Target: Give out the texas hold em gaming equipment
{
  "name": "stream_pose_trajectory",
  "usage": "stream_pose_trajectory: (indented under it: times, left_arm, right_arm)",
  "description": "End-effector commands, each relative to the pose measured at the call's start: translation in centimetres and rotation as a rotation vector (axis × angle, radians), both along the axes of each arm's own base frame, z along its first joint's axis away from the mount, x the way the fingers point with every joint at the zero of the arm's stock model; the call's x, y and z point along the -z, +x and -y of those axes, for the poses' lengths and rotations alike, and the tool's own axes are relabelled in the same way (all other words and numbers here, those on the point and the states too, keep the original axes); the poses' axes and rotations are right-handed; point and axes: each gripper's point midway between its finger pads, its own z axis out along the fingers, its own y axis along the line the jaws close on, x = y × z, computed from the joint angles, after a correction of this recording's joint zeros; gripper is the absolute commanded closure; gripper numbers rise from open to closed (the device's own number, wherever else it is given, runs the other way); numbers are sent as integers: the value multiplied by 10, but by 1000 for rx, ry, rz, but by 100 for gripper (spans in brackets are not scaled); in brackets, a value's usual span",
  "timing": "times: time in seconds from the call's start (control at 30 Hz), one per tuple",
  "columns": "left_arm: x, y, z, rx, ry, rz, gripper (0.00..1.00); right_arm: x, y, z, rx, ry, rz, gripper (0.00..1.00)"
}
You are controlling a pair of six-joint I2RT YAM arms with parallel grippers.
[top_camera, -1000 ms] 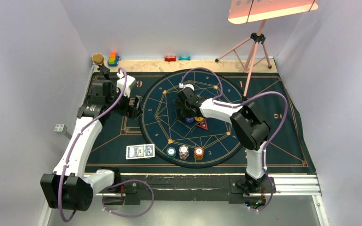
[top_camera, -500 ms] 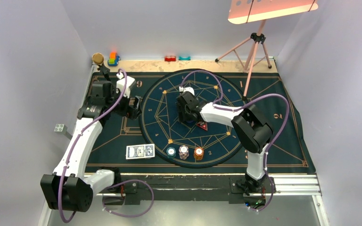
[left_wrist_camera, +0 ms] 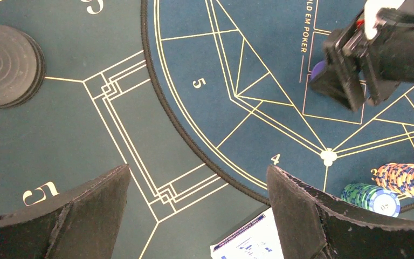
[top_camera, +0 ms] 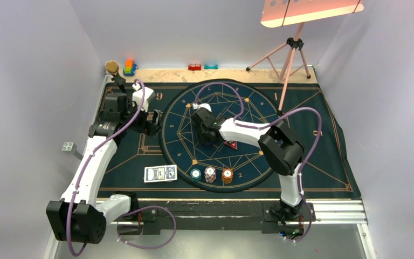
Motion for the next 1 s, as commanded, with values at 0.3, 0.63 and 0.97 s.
stream_pose_trajectory:
  times: [0.3,0.63,0.97]
  left_arm:
    - [1,9,-14,-87,-2,26,0]
    - [-3,8,-13,-90,-24,45,0]
    - [4,7,-15,-93,-19,36,0]
  right_arm:
    - [-35,-7,-120,-210,203,-45,64]
    - [-39,-3,-151,-239,300,-68,47]
    - [-80,5,-119,-203,313,8,5]
